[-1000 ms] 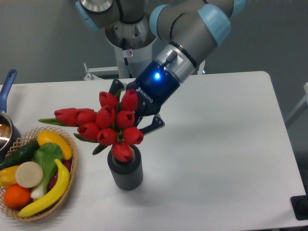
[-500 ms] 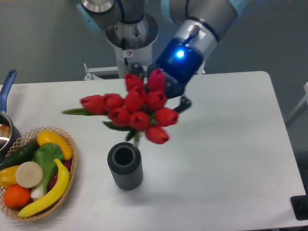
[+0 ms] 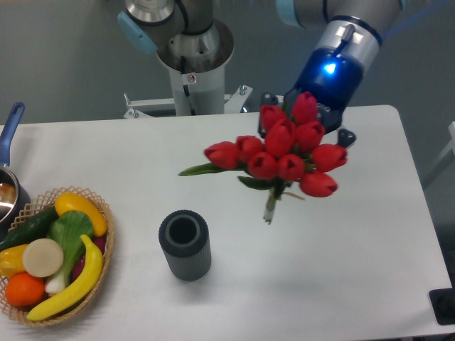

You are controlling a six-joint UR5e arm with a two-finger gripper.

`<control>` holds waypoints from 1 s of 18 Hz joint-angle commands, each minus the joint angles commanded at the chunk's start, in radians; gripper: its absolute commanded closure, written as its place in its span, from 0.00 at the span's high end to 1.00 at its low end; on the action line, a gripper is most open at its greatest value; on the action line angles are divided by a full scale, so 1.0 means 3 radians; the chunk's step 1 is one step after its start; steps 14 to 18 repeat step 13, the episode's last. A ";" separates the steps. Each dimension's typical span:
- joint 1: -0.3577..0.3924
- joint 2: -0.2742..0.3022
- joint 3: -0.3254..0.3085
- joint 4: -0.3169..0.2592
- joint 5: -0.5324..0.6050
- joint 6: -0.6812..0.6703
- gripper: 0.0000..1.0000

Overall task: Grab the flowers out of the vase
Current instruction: 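Raise the tulip bunch higher and carry it away from the vase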

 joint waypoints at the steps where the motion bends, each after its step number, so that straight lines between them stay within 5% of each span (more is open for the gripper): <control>1: 0.0005 -0.0005 -0.0005 0.0000 0.0000 0.0021 0.44; 18: 0.0051 -0.0092 -0.0066 0.0010 0.0000 0.0205 0.44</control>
